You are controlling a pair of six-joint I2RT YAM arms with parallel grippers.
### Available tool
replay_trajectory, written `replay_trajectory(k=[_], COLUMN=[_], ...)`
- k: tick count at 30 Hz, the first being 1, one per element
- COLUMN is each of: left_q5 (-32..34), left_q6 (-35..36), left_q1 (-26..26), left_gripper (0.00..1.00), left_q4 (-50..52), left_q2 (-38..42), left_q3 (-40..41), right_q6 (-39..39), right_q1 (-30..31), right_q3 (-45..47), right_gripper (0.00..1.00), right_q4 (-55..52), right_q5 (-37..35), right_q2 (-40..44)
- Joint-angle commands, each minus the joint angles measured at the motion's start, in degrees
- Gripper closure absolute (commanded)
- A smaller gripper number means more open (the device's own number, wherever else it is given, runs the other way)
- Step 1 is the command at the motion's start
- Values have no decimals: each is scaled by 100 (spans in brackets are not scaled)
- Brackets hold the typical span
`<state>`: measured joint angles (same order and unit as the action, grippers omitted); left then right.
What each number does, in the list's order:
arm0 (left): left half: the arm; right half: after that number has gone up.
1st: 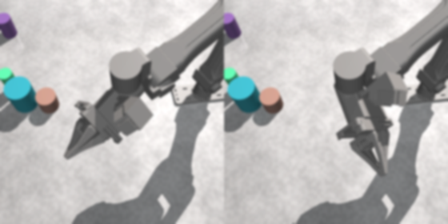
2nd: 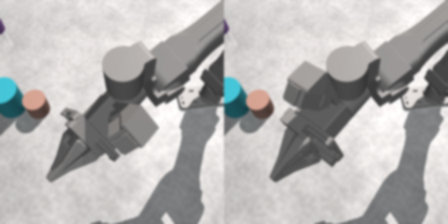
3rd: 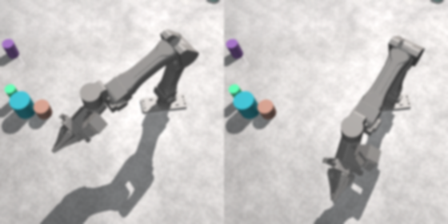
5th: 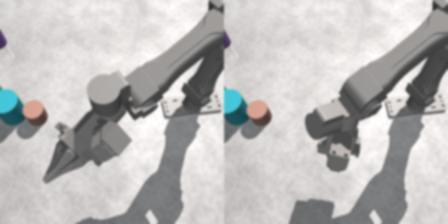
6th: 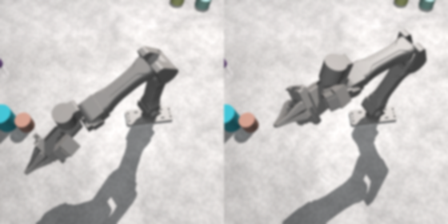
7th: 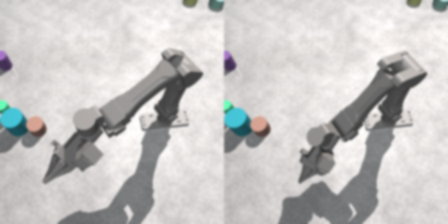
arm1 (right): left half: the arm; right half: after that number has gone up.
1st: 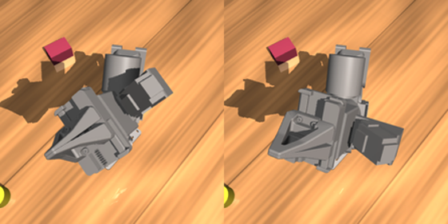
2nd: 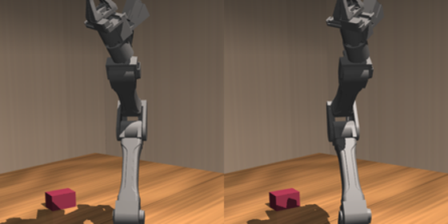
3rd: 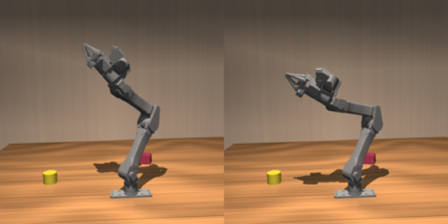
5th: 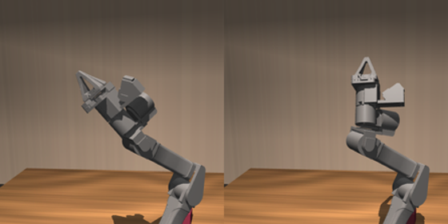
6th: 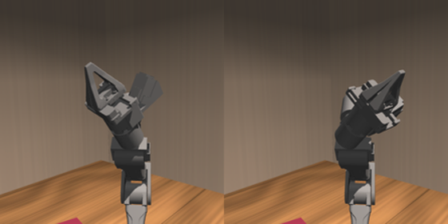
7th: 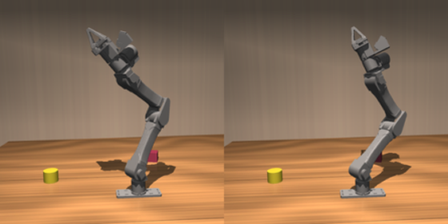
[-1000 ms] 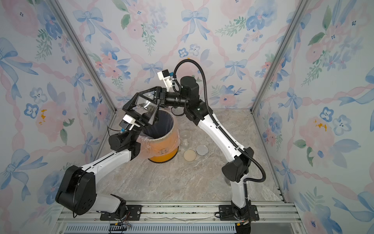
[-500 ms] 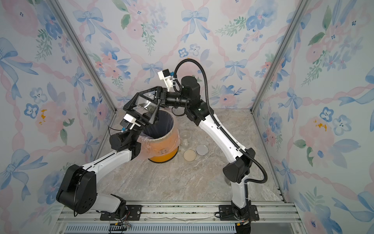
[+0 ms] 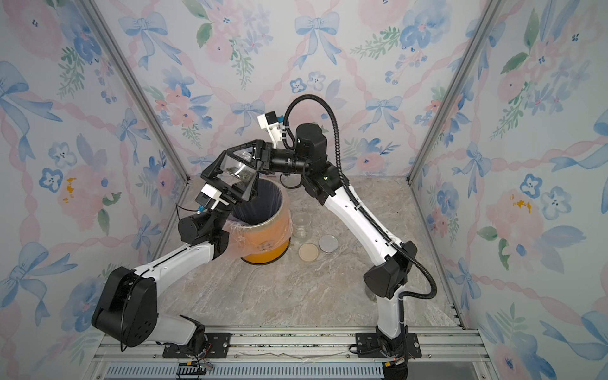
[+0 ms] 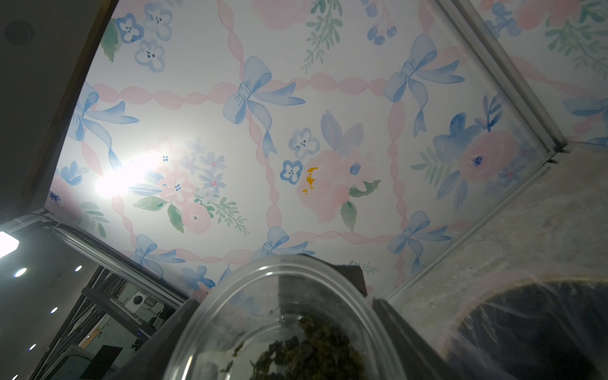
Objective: Empty moldy tea leaves from jars
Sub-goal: Pour the moldy tea leaves from the jar into the trash bin.
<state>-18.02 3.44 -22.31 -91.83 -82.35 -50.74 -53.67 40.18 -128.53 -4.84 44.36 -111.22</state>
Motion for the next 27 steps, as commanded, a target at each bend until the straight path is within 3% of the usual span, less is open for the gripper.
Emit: replay_trajectory(k=[1, 15, 22, 26, 27], left_q5=[27, -22, 62, 88, 88], left_q6=[-122, -186, -152, -117, -108], left_q1=[51, 51, 51, 51, 50], left_gripper=[5, 27, 34, 35, 36], left_q4=[-45, -54, -51, 15, 39], left_q2=[-54, 33, 98, 159, 171], left_q3=[-33, 54, 152, 192, 210], right_q6=[-82, -73, 100, 112, 104], right_q1=[25, -17, -37, -79, -101], right_q3=[84, 142, 212, 408, 480], right_gripper=[44, 42, 11, 0, 2], right_q4=[238, 246, 199, 367, 437], right_q5=[71, 72, 73, 73, 72], right_q2=[223, 224, 276, 361, 396])
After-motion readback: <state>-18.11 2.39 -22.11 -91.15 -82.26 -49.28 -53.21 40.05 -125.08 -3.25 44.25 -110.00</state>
